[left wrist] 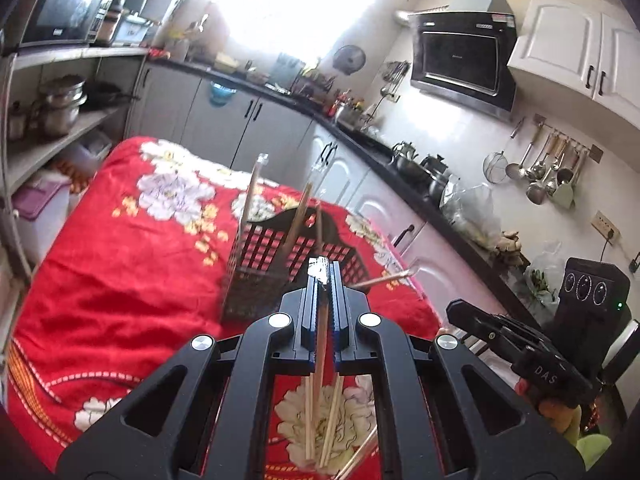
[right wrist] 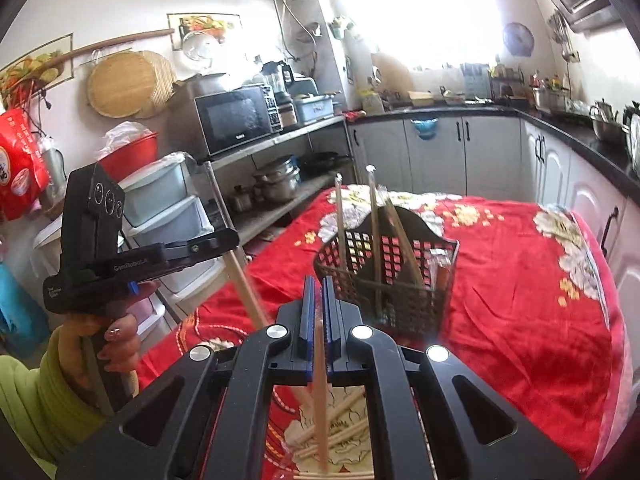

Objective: Organize utensils
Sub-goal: 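Lift both tools' chopstick packs up over the black mesh basket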

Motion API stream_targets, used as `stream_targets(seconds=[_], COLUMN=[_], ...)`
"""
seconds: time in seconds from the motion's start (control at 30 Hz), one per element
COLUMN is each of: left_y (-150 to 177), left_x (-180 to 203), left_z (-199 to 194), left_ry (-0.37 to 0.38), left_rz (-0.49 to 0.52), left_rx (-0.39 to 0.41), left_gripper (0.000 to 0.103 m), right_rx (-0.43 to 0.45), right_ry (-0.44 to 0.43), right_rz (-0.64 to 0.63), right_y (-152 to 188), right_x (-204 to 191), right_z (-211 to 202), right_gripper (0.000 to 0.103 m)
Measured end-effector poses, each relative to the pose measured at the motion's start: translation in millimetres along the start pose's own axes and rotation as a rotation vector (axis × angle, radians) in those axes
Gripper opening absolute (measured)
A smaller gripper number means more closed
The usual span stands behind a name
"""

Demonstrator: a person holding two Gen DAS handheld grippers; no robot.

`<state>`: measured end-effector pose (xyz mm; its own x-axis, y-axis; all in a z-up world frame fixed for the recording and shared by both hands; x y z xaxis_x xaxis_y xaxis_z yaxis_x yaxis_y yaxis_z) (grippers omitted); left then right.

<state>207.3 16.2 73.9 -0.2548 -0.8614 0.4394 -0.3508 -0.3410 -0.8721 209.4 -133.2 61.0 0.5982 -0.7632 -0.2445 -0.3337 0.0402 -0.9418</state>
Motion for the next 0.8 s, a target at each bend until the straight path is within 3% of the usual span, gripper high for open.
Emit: stream_targets(seconds=[0.8], left_y=[-57.1], left_x=[30.5], left_z=[8.4], left_ry=[0.038], left_rz=[0.089], left_rx=[0.111], left_gripper=[0.002], right_rx=[0.127], right_ry=[-0.046], right_rz=[0.000], right_y=[-62.4], right_x=[-8.4], right_z=[13.2], right_gripper=[0.002])
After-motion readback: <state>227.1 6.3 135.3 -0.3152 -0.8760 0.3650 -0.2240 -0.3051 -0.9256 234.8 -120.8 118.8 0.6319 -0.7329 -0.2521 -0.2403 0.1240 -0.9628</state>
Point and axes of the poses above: each gripper's, at about its wrist camera, not at the fingertips, and z roughly the way its jaws point, x to its right, y to its underside, the point moved 6 cm from there along z, roughly the way its jaws point, and after that the axes turned 12 degrees about x, right-handed, at the moved point
